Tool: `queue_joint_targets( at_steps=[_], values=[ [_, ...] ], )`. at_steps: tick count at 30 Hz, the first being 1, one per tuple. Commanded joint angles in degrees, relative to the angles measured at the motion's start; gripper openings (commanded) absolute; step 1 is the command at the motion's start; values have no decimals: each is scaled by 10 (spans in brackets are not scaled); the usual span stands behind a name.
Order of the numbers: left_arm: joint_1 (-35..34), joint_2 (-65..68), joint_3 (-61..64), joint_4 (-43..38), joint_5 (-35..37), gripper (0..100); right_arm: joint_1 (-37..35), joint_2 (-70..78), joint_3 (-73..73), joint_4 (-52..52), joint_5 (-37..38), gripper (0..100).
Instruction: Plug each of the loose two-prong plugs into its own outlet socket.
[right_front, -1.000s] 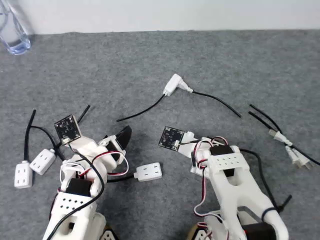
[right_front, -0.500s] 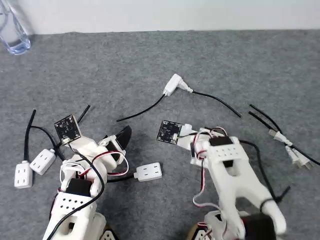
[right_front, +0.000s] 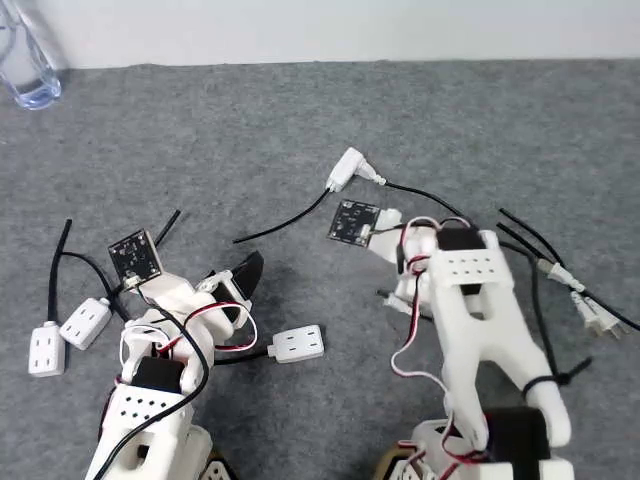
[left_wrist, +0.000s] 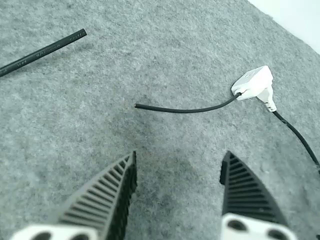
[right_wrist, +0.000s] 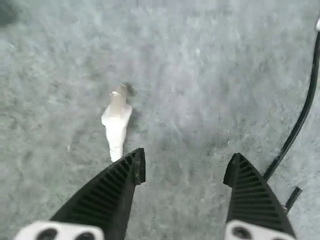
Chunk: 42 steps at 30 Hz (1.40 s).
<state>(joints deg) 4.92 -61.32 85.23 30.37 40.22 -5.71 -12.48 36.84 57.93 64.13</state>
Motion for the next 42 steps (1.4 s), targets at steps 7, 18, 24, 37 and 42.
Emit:
queue_joint_targets(
  at_steps=[7, 18, 24, 37, 42],
  values=[
    [4, -2, -7, -28, 0, 258, -13, 119, -38, -52, 1, 244],
    [5, -4, 89, -208, -77, 258, -51, 88, -27, 11, -25, 244],
    [5, -5, 88, -204, -78, 258, -47, 85, -3, -3, -25, 244],
    [5, -5, 88, -206, -81, 258, -52, -59, 15, 80, -23, 244],
    [5, -5, 88, -205, -81, 258, -73, -48, 52, 61, -21, 244]
  ],
)
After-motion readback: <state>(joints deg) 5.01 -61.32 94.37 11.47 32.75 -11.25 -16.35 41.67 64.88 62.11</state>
